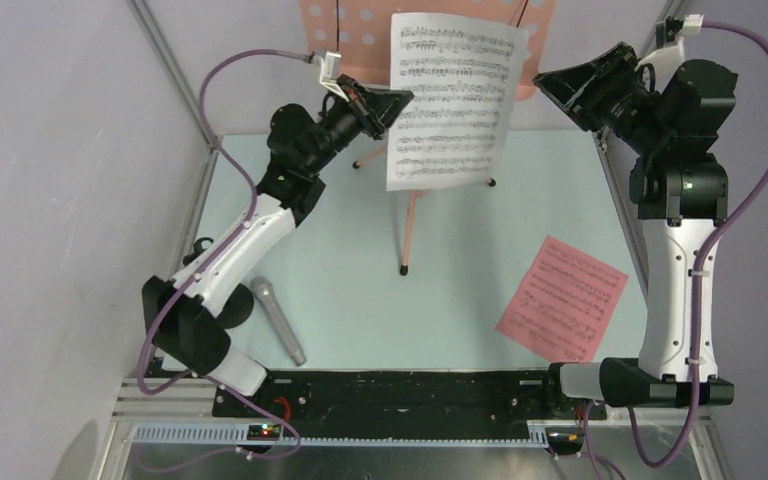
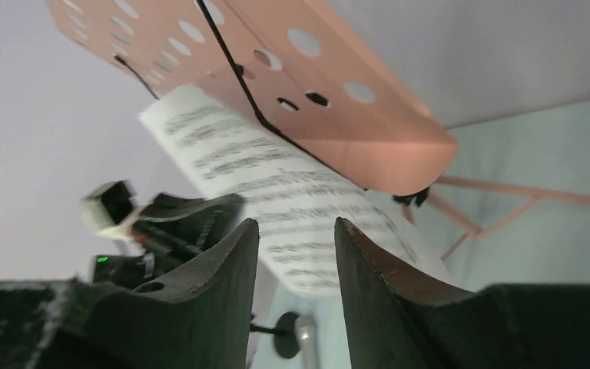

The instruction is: Set up the instrument practice props

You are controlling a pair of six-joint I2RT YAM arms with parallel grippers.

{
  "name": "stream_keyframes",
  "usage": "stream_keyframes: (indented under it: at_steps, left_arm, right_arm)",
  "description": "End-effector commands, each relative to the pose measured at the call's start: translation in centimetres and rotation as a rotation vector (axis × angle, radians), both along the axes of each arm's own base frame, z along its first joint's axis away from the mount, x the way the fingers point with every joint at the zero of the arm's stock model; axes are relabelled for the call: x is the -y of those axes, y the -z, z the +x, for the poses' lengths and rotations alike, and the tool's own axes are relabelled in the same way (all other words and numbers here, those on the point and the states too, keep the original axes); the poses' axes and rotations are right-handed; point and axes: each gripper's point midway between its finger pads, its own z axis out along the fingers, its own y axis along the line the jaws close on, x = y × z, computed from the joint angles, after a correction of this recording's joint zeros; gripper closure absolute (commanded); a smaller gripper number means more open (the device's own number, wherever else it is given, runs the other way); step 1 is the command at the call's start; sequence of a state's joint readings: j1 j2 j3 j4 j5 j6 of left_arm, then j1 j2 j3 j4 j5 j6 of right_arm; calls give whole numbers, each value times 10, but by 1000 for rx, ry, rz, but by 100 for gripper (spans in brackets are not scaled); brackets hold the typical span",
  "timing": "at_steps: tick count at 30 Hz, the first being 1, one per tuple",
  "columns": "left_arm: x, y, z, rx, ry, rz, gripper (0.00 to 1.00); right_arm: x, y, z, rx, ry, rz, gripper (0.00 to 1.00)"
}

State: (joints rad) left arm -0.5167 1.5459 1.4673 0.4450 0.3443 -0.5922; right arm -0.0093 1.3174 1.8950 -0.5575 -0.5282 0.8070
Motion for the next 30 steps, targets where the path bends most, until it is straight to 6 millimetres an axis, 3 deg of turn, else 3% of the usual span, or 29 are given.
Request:
stream_keyframes:
  at_steps: [1, 8, 12, 16, 21, 30]
  left_arm:
    - [-41, -69, -21, 249, -186, 95, 100]
    - [-62, -116, -30, 343, -287, 71, 100]
    - [-69, -136, -24, 320, -330, 21, 100]
    - [-58, -146, -12, 310, -320, -7, 100]
    - [-41, -167, -15, 406, -251, 21, 100]
    - [-29, -171, 7, 476, -271, 64, 100]
  right_arm:
    - [18, -5, 5, 83, 120, -166, 54]
    - [-8, -25, 23, 263, 89, -245, 55]
    - [-14, -34, 25, 333, 108, -279, 56]
    - [-15, -43, 25, 389, 135, -310, 56]
    - [-25, -46, 36, 434, 133, -336, 59]
    - [-39, -50, 63, 461, 139, -361, 66]
